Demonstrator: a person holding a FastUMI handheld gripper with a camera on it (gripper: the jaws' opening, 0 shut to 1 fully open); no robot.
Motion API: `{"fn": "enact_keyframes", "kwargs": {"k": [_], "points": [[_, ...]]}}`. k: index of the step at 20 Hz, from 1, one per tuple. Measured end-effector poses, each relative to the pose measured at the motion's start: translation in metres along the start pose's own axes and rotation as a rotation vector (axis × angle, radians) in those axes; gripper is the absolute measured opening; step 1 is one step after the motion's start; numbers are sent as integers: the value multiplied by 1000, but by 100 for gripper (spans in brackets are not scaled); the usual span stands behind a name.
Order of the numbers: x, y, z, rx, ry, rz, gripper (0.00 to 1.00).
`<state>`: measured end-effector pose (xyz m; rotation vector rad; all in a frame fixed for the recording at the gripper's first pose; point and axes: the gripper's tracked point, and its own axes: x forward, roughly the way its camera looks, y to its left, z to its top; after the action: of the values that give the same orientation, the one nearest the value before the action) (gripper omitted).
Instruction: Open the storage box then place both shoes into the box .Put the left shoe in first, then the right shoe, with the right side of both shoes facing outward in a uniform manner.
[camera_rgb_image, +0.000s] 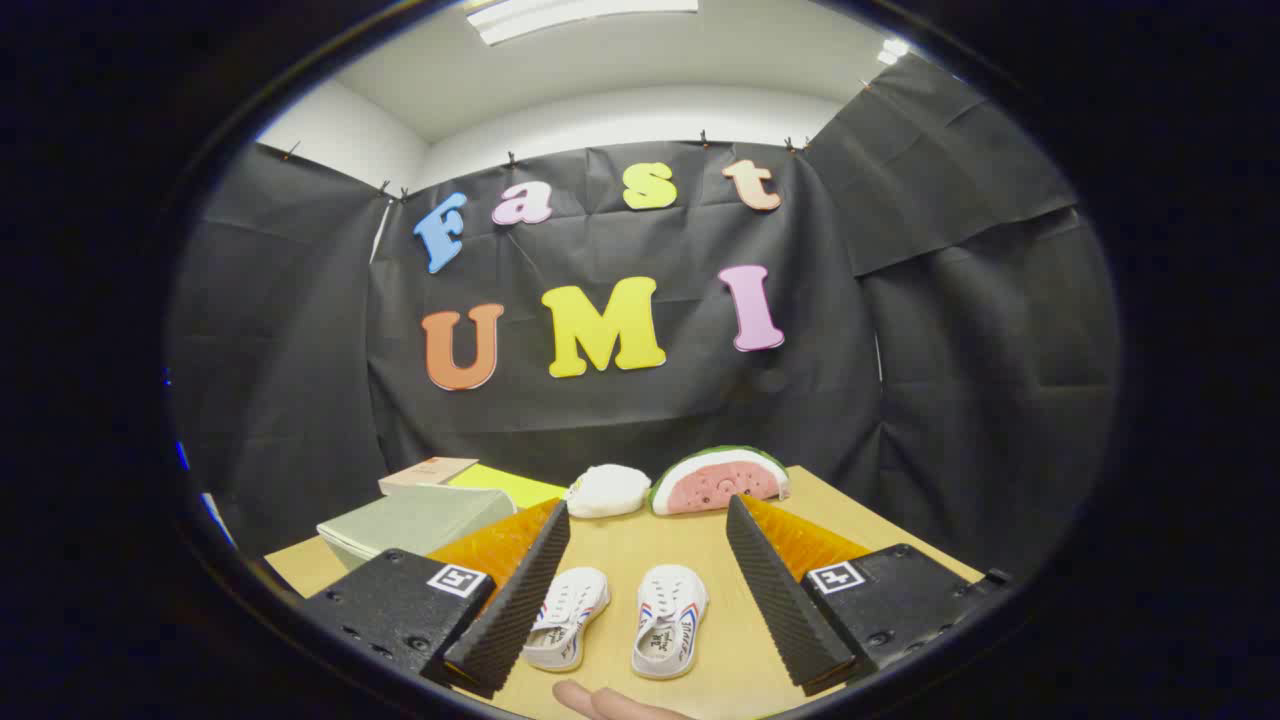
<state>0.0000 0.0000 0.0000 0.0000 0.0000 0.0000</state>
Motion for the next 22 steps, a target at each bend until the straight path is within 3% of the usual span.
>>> {"fn": "enact_keyframes", "kwargs": {"k": [8, 15, 22], "points": [[-6, -13, -14, 28, 35, -19, 100], [-1, -32, -15, 125, 86, 13, 100], [4, -47, -32, 133, 132, 22, 100]]}}
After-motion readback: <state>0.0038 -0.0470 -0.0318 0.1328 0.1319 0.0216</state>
